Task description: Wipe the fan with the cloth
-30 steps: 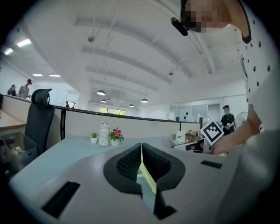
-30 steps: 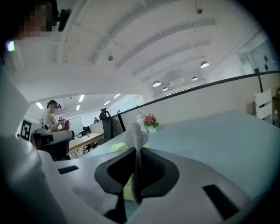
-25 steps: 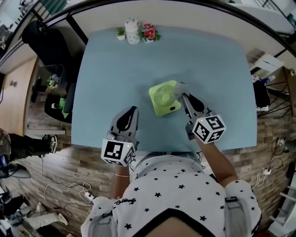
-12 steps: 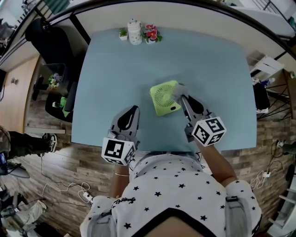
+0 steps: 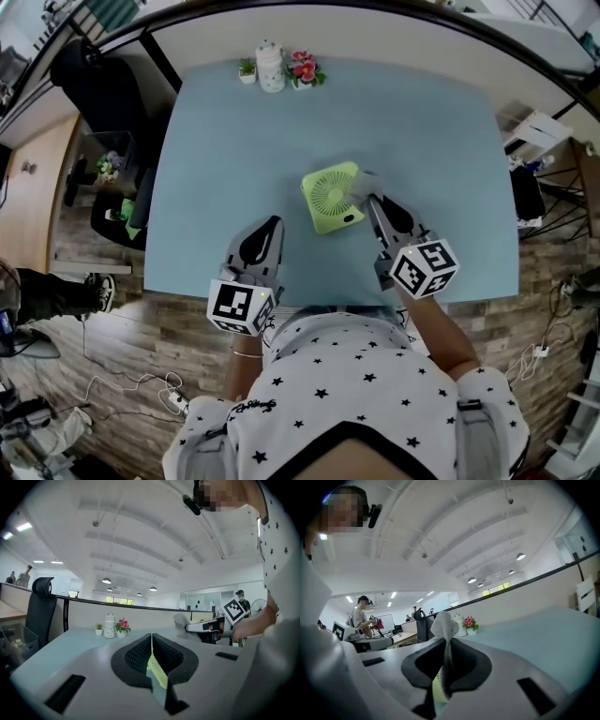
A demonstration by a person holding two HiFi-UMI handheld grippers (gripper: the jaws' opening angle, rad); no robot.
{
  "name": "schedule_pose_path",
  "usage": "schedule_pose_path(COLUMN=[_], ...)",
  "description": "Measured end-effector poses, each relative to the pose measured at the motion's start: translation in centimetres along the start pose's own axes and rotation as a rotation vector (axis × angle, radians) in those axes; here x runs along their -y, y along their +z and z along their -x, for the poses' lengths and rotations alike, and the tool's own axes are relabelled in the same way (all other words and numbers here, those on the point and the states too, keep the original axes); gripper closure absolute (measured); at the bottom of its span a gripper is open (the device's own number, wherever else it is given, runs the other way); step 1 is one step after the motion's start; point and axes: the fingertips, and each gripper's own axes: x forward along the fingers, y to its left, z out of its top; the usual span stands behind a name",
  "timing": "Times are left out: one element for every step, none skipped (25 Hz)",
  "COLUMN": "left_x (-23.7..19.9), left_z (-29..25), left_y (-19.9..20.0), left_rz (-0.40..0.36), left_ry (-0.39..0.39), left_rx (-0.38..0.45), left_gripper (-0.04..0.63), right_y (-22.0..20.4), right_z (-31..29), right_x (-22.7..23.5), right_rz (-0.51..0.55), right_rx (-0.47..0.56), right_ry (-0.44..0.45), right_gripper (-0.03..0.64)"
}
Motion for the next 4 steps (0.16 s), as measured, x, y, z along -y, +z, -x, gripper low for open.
schedule_pose_path(left_x=[0.06, 0.15, 0.27, 0.39], left_z=[0.00, 0.00, 0.00, 0.01], left_y=[0.03, 0.07, 0.12, 0.16], left_rz=[0.000, -0.001, -0.001, -0.002], left_ry=[-0.001, -0.002, -0.004, -0.005], left_rx=[0.000, 0.000, 0.001, 0.002], left_gripper=[0.563, 0.563, 0.563, 0.563], right_y=[-0.02, -0.04, -0.05, -0.06], right_z=[0.13, 0.28, 0.45, 0.64], right_x=[0.02, 0.06, 0.11, 0.17], right_rz=[-0.001, -0.003, -0.005, -0.007], right_rx=[-0.001, -0.001, -0.001, -0.001], right_ry=[-0.002, -0.003, -0.005, -0.007], right_gripper=[0.588, 0.588, 0.588, 0.588])
